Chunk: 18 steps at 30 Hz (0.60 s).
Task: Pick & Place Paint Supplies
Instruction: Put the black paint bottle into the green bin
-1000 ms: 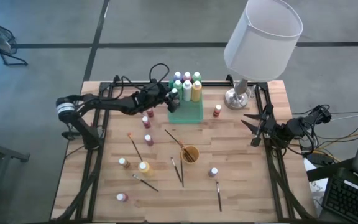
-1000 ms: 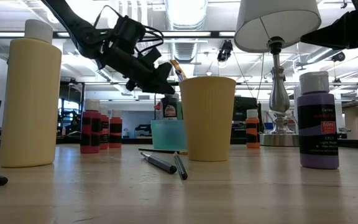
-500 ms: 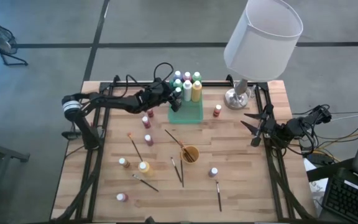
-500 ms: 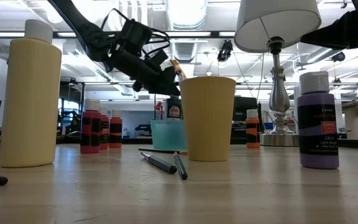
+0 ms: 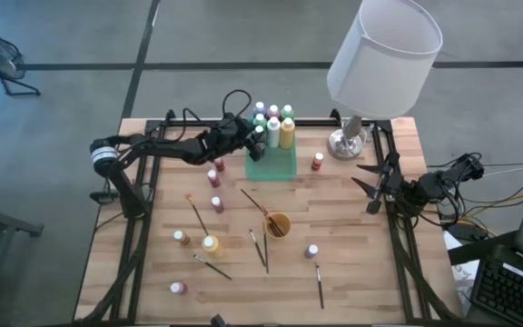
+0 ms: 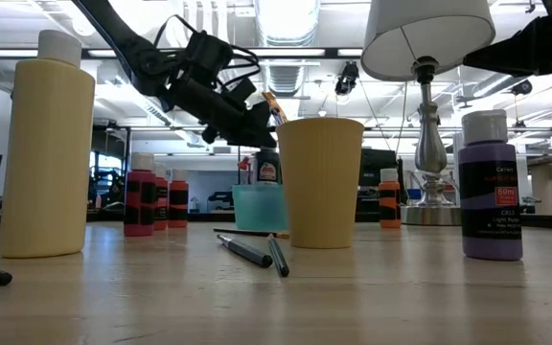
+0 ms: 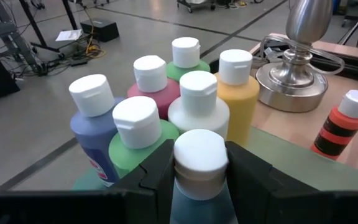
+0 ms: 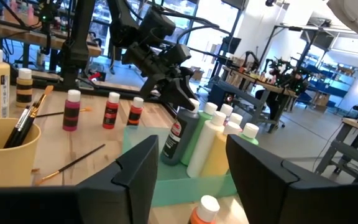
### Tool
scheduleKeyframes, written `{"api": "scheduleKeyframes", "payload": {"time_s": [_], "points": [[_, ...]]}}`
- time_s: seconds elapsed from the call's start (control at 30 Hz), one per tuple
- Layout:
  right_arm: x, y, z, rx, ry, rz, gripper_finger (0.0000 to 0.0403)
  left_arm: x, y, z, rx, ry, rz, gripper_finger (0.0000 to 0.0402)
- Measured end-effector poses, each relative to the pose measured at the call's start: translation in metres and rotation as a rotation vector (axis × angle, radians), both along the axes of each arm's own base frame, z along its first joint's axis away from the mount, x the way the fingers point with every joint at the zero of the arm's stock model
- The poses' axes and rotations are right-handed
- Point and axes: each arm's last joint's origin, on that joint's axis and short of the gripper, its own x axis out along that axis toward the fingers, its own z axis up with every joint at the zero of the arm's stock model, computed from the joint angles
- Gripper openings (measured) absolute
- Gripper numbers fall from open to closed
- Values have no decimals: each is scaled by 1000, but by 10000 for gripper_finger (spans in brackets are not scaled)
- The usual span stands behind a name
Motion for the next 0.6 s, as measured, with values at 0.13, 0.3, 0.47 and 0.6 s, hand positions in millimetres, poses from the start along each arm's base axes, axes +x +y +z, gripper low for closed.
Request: {"api": "scheduleKeyframes", "payload": {"time_s": [0.13, 0.3, 0.47, 0.6], "points": [[0, 0, 0, 0, 0, 0, 191, 0, 0, 0, -12, -9, 4, 122], [0, 0, 0, 0, 0, 0, 196, 0, 0, 0, -35, -28, 6, 122], [0, 0, 0, 0, 0, 0, 191, -2, -1, -4, -46, -30, -13, 131], [0, 0, 0, 0, 0, 0, 180, -4, -3, -10, -75, -17, -29, 151]]}}
